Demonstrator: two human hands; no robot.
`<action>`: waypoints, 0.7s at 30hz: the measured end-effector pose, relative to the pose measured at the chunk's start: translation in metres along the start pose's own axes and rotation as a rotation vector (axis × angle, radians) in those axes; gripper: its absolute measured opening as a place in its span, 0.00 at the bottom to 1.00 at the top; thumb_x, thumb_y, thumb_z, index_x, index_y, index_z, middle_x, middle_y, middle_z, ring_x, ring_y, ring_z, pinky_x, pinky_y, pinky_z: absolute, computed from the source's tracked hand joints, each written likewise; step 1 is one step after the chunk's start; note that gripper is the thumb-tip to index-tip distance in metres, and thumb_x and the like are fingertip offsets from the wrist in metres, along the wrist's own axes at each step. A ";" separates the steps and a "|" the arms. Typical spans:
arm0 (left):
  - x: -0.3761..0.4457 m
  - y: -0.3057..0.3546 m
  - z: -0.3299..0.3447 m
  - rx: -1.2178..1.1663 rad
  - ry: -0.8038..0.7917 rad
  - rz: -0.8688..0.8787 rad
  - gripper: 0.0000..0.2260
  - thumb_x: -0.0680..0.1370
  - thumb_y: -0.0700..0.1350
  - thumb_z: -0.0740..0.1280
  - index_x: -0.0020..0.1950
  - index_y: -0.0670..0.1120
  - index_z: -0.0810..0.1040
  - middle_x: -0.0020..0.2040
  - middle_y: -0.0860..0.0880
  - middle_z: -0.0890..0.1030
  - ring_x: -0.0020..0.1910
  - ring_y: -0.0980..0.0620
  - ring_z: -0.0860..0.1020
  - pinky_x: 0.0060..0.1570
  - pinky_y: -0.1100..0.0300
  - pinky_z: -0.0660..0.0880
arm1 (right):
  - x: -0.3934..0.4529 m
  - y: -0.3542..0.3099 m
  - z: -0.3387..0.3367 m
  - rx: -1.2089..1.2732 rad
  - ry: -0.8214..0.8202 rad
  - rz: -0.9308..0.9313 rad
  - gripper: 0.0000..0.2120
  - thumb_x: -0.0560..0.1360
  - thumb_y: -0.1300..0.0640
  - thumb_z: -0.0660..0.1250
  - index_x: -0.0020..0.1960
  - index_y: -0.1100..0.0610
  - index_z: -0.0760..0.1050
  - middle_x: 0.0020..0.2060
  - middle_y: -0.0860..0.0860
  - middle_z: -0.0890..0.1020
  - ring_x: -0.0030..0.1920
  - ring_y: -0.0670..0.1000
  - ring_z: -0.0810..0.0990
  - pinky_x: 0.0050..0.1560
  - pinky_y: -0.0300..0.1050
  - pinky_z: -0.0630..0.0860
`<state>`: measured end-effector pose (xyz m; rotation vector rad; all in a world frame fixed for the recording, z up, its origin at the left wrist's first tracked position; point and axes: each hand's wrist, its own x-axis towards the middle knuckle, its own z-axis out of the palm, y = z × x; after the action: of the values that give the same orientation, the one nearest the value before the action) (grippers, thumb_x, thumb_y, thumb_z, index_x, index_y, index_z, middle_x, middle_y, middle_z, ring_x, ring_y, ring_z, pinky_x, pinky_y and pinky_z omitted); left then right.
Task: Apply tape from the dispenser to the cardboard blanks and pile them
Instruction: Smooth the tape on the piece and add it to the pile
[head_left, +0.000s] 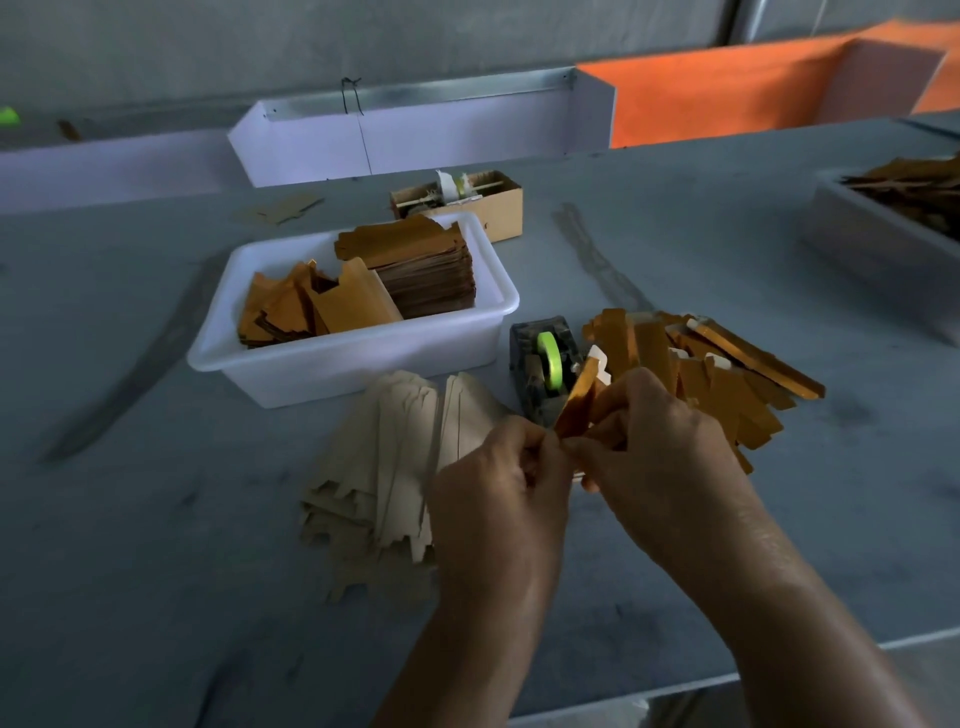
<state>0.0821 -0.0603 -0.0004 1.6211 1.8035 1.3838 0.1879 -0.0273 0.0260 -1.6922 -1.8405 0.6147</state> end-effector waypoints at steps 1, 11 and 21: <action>-0.001 0.000 0.001 0.016 0.018 0.021 0.07 0.76 0.46 0.67 0.40 0.47 0.81 0.33 0.54 0.83 0.32 0.58 0.81 0.33 0.60 0.76 | 0.000 -0.001 -0.001 -0.004 0.006 0.006 0.15 0.72 0.50 0.70 0.54 0.52 0.69 0.42 0.48 0.80 0.41 0.47 0.81 0.39 0.39 0.77; 0.010 -0.008 -0.004 -0.258 -0.110 -0.262 0.08 0.77 0.50 0.66 0.38 0.54 0.79 0.35 0.58 0.83 0.34 0.59 0.81 0.30 0.64 0.78 | -0.001 0.008 0.006 0.284 -0.043 0.051 0.21 0.63 0.36 0.64 0.46 0.50 0.72 0.37 0.45 0.79 0.37 0.43 0.79 0.36 0.34 0.74; 0.018 -0.025 -0.009 -0.116 -0.176 -0.290 0.08 0.80 0.46 0.62 0.42 0.53 0.77 0.38 0.52 0.83 0.38 0.52 0.82 0.38 0.49 0.80 | 0.019 0.023 0.008 0.452 0.117 0.089 0.07 0.76 0.54 0.65 0.47 0.42 0.73 0.38 0.45 0.79 0.40 0.47 0.80 0.43 0.45 0.78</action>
<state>0.0560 -0.0441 -0.0111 1.3169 1.7388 1.1553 0.1981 -0.0061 0.0066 -1.4741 -1.4185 0.8739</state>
